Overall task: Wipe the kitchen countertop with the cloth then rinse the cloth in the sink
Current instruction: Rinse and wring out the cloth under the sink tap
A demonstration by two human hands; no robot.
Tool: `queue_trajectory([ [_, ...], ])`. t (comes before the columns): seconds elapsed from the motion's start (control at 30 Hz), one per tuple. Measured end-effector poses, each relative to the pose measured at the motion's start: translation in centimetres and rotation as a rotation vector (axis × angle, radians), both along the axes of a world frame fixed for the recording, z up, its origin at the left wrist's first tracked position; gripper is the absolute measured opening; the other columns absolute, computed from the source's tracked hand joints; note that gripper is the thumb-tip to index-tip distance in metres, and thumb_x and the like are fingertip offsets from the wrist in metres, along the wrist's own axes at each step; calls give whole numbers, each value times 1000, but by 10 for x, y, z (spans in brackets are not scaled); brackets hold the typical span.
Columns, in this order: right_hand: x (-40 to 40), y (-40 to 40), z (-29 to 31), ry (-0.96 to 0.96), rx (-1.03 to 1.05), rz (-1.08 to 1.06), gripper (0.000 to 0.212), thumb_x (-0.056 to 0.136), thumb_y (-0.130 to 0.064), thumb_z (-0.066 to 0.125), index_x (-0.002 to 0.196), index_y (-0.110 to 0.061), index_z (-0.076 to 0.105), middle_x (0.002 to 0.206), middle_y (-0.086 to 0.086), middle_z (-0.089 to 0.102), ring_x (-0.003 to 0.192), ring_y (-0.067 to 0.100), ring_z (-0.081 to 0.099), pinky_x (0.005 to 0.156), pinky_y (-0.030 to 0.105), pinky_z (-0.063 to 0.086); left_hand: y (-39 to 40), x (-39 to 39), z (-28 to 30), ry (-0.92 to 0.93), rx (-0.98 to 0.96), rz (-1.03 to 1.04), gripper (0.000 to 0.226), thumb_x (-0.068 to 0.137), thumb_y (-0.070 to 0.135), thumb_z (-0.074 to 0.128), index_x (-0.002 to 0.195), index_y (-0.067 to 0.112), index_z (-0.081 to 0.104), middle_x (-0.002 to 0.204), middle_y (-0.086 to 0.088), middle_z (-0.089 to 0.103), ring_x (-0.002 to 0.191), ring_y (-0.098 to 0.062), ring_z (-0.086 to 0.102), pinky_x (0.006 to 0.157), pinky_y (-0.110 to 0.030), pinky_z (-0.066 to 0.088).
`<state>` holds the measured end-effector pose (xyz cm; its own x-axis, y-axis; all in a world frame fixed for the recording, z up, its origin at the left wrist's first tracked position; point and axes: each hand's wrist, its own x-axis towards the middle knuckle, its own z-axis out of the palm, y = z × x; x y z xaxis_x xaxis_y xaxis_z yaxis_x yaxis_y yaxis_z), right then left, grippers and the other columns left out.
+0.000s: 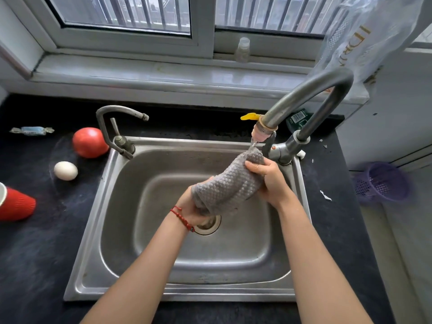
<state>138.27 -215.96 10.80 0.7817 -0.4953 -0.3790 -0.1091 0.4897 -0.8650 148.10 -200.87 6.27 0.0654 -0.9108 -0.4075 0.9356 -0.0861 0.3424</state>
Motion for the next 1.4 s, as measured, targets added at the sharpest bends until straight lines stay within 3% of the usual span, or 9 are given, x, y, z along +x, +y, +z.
queue_trajectory([
  [0.17,10,-8,2,156,-241,216,11,76,-7,67,82,-15,69,74,0,71,72,15,67,70,27,55,-5,-2,-4,-141,-118,-443,76,62,57,72,123,15,58,120,-12,66,113,-30,61,91,-46,53],
  [0.33,19,-1,-10,325,-370,129,14,73,-26,76,69,-17,66,70,-1,68,66,12,63,72,30,52,-19,-15,11,-518,82,-543,47,50,30,81,85,10,57,66,3,71,58,-9,65,52,-21,53],
  [0.47,26,2,-22,424,-318,-48,19,70,-24,78,68,-13,63,68,2,63,68,17,60,70,32,51,-30,-22,15,-803,363,-398,20,66,9,75,66,14,56,54,5,57,46,-5,54,46,-17,45],
  [0.7,36,15,-43,606,-294,-221,25,68,-25,77,57,-14,57,68,6,63,77,27,63,76,39,53,-34,-34,12,-1606,714,-413,27,72,30,58,93,15,62,97,-15,71,95,-38,63,69,-30,43],
  [0.93,39,24,-46,729,-317,-287,28,71,-32,74,68,-8,60,82,10,63,81,28,60,80,38,51,-30,-44,10,-1987,832,-469,31,88,28,48,111,7,45,110,-17,66,104,-40,60,80,-39,46],
  [1.07,39,18,-42,692,-306,-256,39,73,-41,69,92,-8,62,98,9,66,93,27,62,86,41,52,-26,-38,10,-1788,808,-323,38,79,26,54,113,15,40,97,-14,67,92,-38,61,71,-36,42],
  [1.23,6,29,-41,353,-278,-243,29,88,0,41,108,-13,57,109,10,61,102,28,61,71,29,56,-25,-8,12,-710,562,-106,14,76,16,68,86,14,59,69,-9,68,61,-22,68,61,-28,59],
  [1.3,-13,38,-52,295,-643,-108,55,81,8,41,131,-16,45,132,2,51,125,24,49,98,33,46,-23,-2,20,-432,494,-160,3,84,21,59,86,18,59,59,-7,67,45,-15,63,43,-18,48],
  [1.4,-27,45,-72,285,-1329,58,78,81,-25,55,145,-24,10,154,4,17,142,22,19,114,39,21,-20,2,27,-300,356,-403,20,77,38,55,84,20,56,56,-3,66,41,-13,59,35,-14,35],
])
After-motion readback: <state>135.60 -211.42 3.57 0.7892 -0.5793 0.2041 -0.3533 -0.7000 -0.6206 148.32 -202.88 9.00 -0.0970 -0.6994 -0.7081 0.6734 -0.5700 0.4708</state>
